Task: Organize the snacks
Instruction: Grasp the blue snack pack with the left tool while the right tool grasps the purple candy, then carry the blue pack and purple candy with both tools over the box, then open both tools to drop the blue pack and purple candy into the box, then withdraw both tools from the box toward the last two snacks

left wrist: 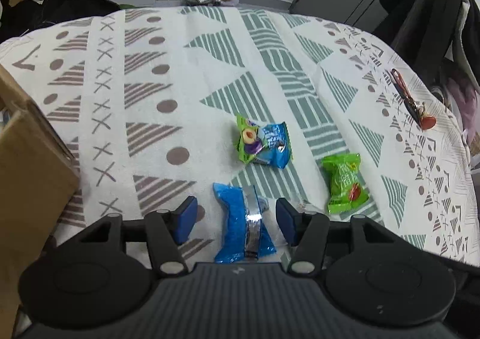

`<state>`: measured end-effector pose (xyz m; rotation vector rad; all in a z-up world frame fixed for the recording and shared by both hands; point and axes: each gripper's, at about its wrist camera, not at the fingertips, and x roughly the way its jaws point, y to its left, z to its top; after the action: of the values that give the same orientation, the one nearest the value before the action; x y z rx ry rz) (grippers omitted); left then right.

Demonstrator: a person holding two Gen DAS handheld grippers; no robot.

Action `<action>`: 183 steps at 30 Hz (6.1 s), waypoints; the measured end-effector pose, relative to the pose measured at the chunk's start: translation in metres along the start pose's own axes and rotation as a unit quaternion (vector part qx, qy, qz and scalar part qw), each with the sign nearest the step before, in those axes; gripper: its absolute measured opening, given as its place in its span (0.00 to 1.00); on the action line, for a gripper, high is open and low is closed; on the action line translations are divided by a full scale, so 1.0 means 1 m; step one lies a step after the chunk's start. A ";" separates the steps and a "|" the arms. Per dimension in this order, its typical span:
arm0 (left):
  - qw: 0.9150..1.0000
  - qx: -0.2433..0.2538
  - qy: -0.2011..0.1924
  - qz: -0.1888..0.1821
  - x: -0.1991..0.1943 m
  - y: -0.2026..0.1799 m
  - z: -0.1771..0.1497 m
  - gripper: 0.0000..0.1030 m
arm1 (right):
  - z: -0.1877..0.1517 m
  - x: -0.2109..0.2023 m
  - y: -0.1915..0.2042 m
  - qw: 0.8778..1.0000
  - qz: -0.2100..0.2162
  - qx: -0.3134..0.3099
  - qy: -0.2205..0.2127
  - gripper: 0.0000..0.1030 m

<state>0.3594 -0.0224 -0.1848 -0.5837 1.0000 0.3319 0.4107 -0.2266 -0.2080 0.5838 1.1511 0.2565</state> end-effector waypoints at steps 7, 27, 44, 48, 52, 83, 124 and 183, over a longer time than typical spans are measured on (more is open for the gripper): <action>1.000 0.000 -0.009 -0.002 -0.001 0.011 0.001 0.24 | -0.001 -0.001 0.006 0.999 -0.031 -0.015 0.006 0.39; 0.999 -0.017 -0.035 -0.030 -0.027 0.033 0.011 0.23 | -0.013 0.023 0.041 0.981 -0.110 -0.162 -0.005 0.38; 0.997 -0.006 -0.073 -0.025 -0.098 0.041 0.007 0.23 | -0.018 -0.040 0.051 0.991 0.004 -0.125 -0.038 0.33; 0.996 -0.003 -0.090 -0.019 -0.121 0.047 0.008 0.23 | -0.024 -0.053 0.061 0.990 0.028 -0.132 -0.042 0.33; 0.995 -0.008 -0.102 -0.012 -0.143 0.058 0.008 0.23 | -0.032 -0.069 0.072 0.987 0.053 -0.142 -0.050 0.33; 0.989 -0.069 -0.131 0.019 -0.228 0.173 0.008 0.23 | -0.097 -0.102 0.149 0.956 0.148 -0.250 -0.044 0.33; 0.992 -0.091 -0.091 0.014 -0.225 0.243 0.040 0.77 | -0.142 -0.060 0.213 0.946 0.141 -0.290 -0.020 0.57; 0.996 0.020 -0.082 -0.037 -0.167 0.046 0.009 0.92 | -0.024 -0.121 0.065 0.978 0.035 -0.197 -0.066 0.99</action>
<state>0.2566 0.0195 -0.0515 -0.5459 0.8226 0.2892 0.3470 -0.2241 -0.0838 0.2854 0.9191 0.4855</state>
